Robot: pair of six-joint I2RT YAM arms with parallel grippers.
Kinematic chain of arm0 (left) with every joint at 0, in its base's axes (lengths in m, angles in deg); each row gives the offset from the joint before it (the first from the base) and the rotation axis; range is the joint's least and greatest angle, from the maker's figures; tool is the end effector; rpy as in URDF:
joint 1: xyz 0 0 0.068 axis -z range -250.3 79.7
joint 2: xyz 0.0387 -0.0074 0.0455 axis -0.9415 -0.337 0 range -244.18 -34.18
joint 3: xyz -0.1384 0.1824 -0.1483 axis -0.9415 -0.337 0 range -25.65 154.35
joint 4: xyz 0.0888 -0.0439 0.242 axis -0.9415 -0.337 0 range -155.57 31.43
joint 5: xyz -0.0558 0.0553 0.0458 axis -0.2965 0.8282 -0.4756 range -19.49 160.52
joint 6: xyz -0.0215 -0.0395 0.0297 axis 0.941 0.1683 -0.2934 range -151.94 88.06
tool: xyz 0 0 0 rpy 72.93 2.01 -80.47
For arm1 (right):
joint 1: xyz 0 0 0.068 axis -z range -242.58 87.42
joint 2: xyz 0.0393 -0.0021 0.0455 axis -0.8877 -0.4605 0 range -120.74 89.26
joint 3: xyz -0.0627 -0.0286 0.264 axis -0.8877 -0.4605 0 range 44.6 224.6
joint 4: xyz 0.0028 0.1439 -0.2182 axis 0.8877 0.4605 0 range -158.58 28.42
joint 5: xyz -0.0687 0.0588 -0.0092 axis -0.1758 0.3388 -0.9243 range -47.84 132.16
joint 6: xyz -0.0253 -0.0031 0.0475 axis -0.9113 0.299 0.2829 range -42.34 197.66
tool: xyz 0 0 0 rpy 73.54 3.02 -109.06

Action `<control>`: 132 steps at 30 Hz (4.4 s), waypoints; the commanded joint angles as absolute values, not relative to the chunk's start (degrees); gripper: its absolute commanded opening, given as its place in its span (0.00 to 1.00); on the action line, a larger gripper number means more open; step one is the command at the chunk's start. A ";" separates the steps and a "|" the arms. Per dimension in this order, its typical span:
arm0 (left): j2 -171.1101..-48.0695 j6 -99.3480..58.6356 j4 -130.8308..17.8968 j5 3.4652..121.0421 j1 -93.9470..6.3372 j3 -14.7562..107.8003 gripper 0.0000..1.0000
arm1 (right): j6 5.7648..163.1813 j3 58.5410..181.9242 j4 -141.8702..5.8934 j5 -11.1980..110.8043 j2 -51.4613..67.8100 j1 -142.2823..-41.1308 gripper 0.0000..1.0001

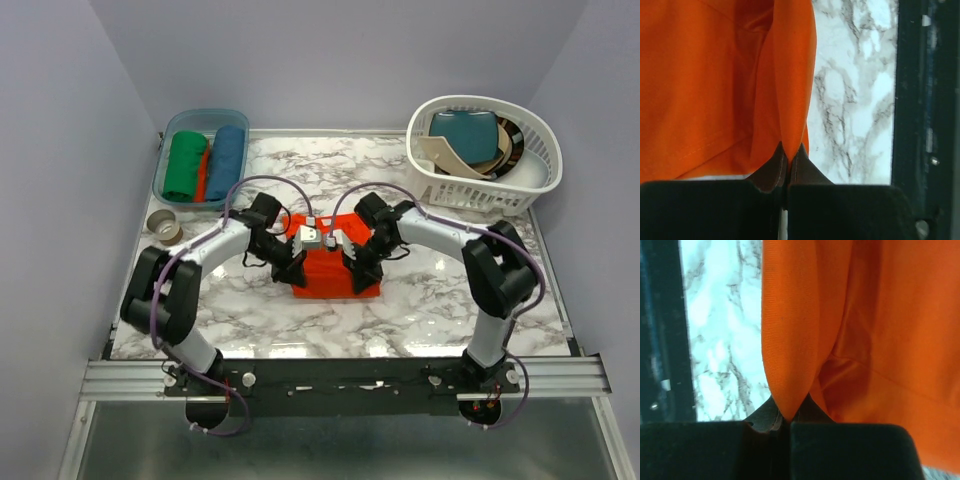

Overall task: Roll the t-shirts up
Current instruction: Roll the T-shirt to the center of the board.

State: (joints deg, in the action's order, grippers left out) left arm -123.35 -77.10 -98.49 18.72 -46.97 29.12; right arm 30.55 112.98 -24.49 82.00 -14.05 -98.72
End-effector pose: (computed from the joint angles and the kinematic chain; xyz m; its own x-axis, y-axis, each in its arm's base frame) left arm 0.2445 -0.1359 0.1961 -0.3113 0.6120 -0.7270 0.9371 0.0706 -0.3418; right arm 0.2573 0.2160 0.1800 -0.1357 -0.7956 -0.5904 -0.9561 -0.0510 0.2885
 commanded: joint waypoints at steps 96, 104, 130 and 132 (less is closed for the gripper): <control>-120.13 -88.54 -90.81 38.44 -30.84 22.86 0.00 | 32.06 107.30 -39.29 73.36 6.34 -86.48 1.00; -127.17 -86.52 -99.96 27.63 -36.38 33.41 0.00 | 28.79 83.46 -55.13 65.10 23.07 -101.51 1.00; -132.79 -87.22 -107.61 20.51 -40.86 40.18 0.00 | 30.45 90.65 -50.92 62.30 3.91 -109.60 0.18; -133.23 -87.92 -109.63 20.07 -41.30 40.71 0.00 | 31.16 90.65 -50.66 62.11 4.79 -109.60 0.02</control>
State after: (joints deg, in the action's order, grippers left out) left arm -132.27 -86.46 -105.64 24.39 -40.48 38.49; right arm 29.28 88.83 -55.50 63.88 4.37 -109.15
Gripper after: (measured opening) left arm 0.066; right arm 0.259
